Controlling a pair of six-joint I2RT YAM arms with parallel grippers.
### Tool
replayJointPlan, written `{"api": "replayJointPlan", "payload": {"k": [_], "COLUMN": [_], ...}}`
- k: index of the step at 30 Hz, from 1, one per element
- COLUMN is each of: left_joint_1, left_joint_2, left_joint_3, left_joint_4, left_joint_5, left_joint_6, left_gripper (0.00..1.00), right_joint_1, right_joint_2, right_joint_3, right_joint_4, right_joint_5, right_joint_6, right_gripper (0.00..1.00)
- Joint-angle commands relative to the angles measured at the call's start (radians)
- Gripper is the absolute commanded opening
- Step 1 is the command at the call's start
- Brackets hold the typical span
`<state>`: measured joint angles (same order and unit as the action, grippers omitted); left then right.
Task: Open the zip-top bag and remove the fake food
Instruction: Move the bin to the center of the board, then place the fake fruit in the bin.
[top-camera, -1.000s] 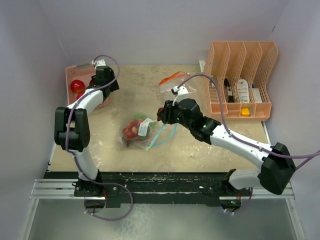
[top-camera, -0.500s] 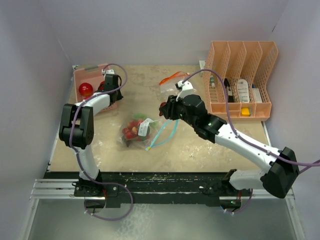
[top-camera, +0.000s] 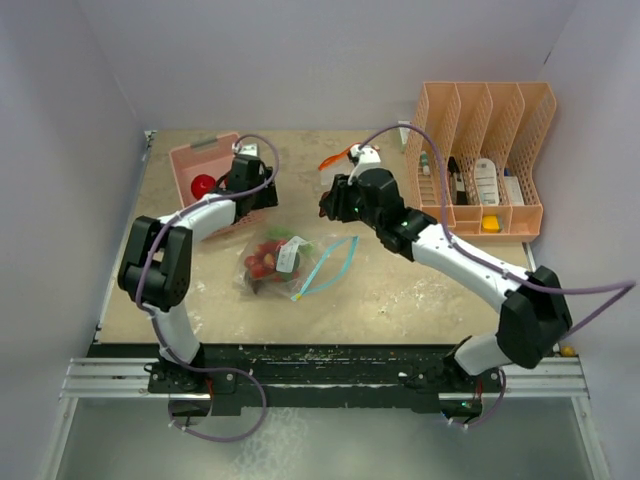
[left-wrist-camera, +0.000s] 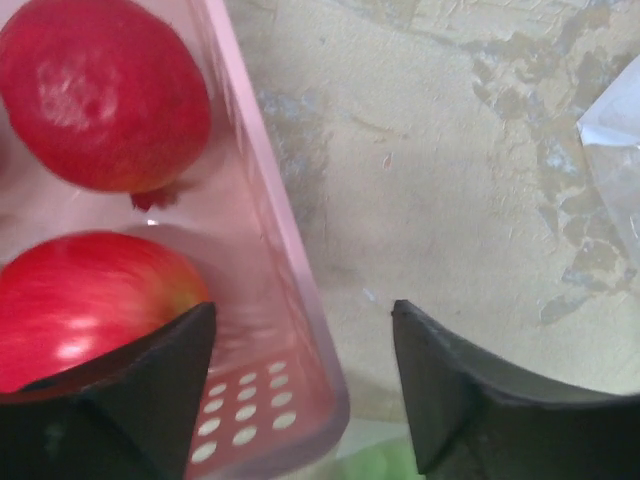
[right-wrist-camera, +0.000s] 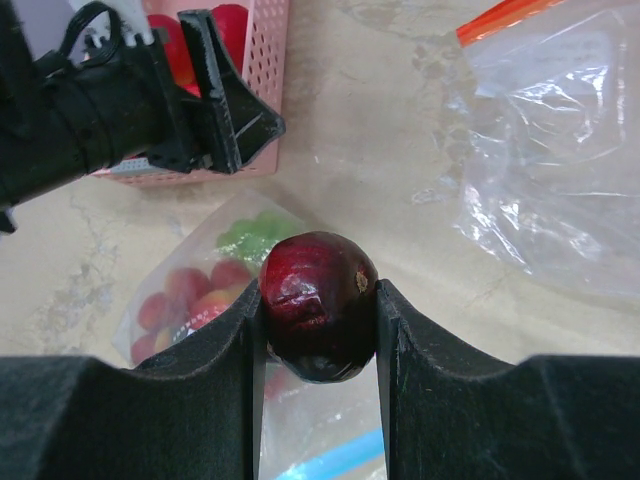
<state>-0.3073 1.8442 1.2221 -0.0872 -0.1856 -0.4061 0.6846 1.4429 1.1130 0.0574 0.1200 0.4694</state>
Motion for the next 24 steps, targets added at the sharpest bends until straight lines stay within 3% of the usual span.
{"api": "replayJointPlan", "payload": {"k": [1, 3, 9, 14, 19, 24], "left_joint_1": [0.008, 0.009, 0.062, 0.235, 0.255, 0.255], "left_joint_2": [-0.167, -0.247, -0.45, -0.618, -0.751, -0.778], "left_joint_3": [-0.06, -0.077, -0.106, -0.243, -0.386, -0.397], "left_joint_4": [0.05, 0.035, -0.051, -0.156, -0.152, -0.192], "left_joint_5": [0.007, -0.017, -0.064, -0.036, -0.048, -0.028], "left_joint_6": [-0.009, -0.008, -0.021, -0.155, -0.2, -0.175], "left_gripper": [0.85, 0.99, 0.99, 0.99, 0.99, 0.99], "right_joint_1": [0.005, 0.004, 0.031, 0.069, 0.111, 0.114], "right_joint_2": [0.084, 0.145, 0.393, 0.591, 0.801, 0.967], "right_joint_3": [0.093, 0.147, 0.382, 0.624, 0.879, 1.058], "right_joint_4": [0.082, 0.101, 0.089, 0.041, -0.043, -0.09], "right_joint_5": [-0.061, -0.046, -0.085, -0.115, -0.137, -0.185], "right_joint_6": [0.008, 0.006, -0.015, -0.018, -0.041, -0.043], "right_gripper": [0.07, 0.07, 0.07, 0.07, 0.08, 0.12]}}
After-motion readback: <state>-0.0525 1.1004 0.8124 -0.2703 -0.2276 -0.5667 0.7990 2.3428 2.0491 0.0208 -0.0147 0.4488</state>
